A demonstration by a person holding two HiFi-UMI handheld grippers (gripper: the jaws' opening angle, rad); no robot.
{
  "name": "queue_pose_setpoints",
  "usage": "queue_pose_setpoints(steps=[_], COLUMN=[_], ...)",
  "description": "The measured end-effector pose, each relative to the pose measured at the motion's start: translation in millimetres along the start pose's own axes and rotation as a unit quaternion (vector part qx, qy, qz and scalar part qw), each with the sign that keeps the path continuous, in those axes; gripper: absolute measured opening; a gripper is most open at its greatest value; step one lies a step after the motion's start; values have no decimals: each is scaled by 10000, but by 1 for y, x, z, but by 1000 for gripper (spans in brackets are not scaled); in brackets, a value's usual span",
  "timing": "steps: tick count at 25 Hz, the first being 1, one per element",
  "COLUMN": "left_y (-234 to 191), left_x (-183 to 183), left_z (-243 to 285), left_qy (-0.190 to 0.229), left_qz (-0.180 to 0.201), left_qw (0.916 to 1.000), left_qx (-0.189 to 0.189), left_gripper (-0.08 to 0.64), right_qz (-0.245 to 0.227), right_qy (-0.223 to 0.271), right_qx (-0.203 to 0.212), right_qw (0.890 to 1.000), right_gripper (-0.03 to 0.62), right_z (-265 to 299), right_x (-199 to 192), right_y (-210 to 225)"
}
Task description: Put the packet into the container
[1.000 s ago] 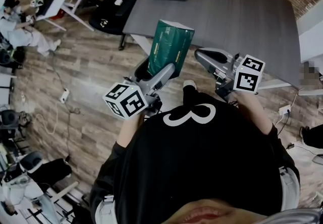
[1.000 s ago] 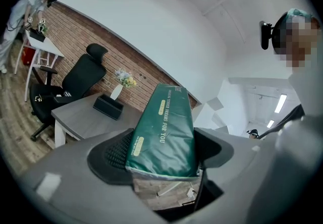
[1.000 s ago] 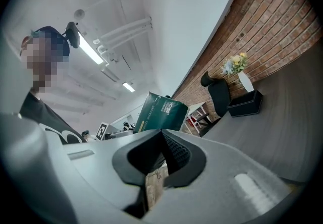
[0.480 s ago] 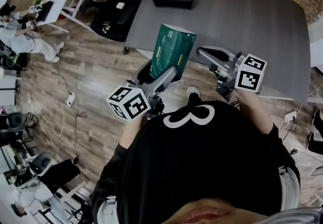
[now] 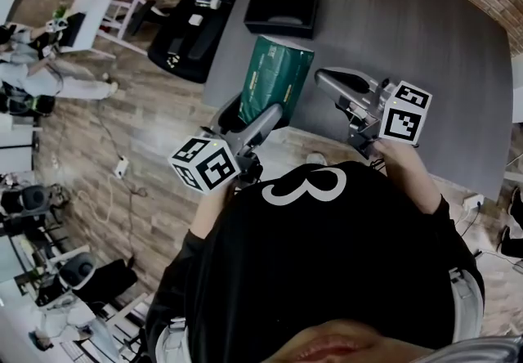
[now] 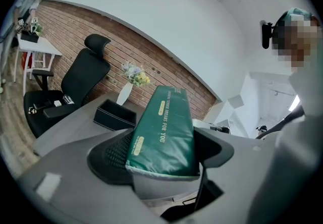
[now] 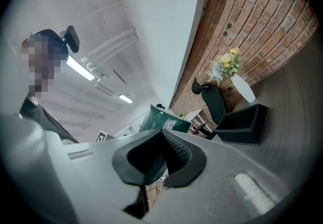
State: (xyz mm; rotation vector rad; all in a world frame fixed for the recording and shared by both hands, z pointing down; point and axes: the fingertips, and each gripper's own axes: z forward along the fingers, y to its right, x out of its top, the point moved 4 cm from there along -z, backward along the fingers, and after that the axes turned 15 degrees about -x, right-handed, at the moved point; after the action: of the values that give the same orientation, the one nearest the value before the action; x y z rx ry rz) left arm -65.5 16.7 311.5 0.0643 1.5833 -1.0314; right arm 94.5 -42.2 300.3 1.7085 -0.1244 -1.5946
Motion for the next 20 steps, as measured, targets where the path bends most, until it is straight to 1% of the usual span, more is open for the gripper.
queue_pose_setpoints(steps=[2, 3, 6, 8, 10, 15, 18, 20], left_y=[6, 1, -38, -62, -76, -102, -119, -130], left_x=[2, 1, 5, 18, 30, 43, 56, 65], left_z=[-3, -1, 18, 35, 46, 57, 60, 66], left_qy=[50, 55, 22, 11, -3, -71, -176, -315], left_qz=[27, 32, 33, 39, 75, 211, 248, 309], left_qw=[10000, 10000, 10000, 10000, 10000, 9995, 9991, 9979], left_qx=[-17, -17, 27, 47, 24, -208, -311, -473], left_gripper=[390, 390, 390, 390, 390, 390, 388, 388], right_qz=[-50, -53, 11, 42, 35, -20, 6, 58], right_qy=[18, 20, -14, -55, -60, 76, 170, 281], right_qx=[-29, -40, -46, -71, -140, -440, -594, -800], right_qw=[10000, 10000, 10000, 10000, 9999, 9990, 9981, 9964], right_gripper=[2, 2, 2, 2, 2, 2, 2, 2], right_z=[-5, -2, 23, 40, 48, 55, 66, 72], right_x=[1, -1, -1, 10, 21, 30, 36, 40], right_y=[-6, -1, 36, 58, 69, 75, 80, 82])
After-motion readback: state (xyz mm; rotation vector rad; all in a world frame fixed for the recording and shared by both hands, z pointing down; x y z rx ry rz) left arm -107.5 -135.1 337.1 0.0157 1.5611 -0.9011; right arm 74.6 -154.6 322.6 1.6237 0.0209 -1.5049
